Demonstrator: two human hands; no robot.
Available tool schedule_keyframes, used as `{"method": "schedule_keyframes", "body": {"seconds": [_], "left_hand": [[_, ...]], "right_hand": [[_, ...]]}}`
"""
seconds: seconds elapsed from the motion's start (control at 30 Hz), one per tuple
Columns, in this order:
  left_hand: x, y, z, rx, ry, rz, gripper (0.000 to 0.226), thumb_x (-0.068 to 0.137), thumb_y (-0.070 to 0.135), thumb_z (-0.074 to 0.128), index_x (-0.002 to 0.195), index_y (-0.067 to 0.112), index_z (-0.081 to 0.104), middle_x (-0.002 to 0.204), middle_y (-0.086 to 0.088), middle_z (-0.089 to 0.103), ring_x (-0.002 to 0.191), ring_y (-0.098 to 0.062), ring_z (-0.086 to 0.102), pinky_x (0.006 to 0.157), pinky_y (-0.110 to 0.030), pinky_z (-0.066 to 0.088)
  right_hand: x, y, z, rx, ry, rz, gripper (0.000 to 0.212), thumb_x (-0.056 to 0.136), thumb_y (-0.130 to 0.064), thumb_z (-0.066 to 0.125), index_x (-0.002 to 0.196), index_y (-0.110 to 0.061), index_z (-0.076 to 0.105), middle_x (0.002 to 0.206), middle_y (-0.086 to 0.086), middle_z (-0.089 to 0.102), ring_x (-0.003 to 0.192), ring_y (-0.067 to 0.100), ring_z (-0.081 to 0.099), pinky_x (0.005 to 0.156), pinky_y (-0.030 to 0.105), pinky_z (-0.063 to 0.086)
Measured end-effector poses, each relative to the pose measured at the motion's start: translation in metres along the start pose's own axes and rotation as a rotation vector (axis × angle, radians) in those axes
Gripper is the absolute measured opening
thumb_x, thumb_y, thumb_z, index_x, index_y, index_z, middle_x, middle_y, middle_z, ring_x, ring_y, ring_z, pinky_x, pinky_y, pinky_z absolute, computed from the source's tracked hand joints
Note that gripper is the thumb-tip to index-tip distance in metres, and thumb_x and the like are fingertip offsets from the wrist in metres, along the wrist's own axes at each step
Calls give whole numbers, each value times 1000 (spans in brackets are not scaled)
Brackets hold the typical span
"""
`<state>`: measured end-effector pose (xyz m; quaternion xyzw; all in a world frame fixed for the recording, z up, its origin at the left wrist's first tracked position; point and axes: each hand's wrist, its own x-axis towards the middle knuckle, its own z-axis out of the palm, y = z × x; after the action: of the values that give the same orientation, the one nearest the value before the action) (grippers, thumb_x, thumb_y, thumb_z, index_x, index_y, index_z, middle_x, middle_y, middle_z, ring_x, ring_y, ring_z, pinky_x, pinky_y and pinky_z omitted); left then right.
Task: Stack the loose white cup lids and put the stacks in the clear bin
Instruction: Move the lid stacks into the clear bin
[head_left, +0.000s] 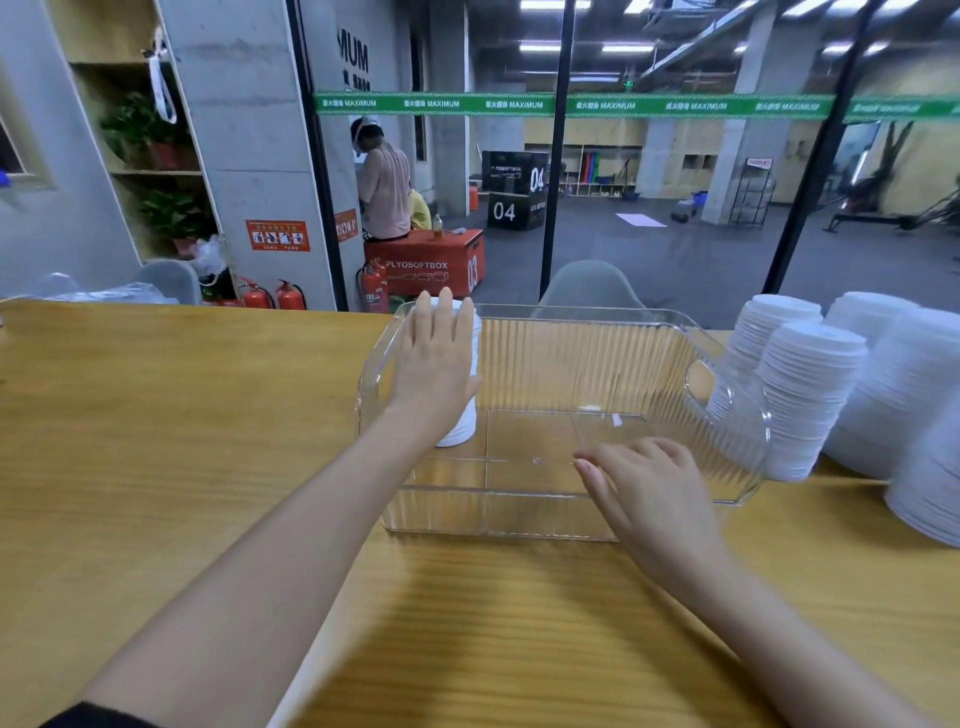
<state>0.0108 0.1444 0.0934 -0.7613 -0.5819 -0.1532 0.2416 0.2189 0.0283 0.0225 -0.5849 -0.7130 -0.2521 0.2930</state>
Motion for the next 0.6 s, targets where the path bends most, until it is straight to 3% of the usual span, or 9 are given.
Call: {"method": "schedule_keyframes", "body": {"seconds": [0.2,0.43,0.6], "left_hand": [[-8,10,13,-144,117,-81,81,92,38,63,154,8,20,156,-17,24,147,-39,15,120,-46,14],[0,9,20,-213,127,-118,76,95,35,59,154,11,18,158,-15,19,149,-36,6,121,-44,9],[-1,10,18,-208,135,-111,79,95,37,57,156,14,12,163,-17,7,150,-36,0,121,-46,0]], "right_hand": [[-2,1,5,-35,65,-33,64,106,-49,12,88,-29,70,73,-11,71,67,20,62,88,36,35],[-1,1,6,-44,136,-62,66,107,-46,12,83,-27,71,62,-8,65,62,21,60,86,37,36],[-2,2,6,-41,99,-64,66,106,-48,11,84,-28,70,66,-11,67,65,21,60,86,36,35]]}}
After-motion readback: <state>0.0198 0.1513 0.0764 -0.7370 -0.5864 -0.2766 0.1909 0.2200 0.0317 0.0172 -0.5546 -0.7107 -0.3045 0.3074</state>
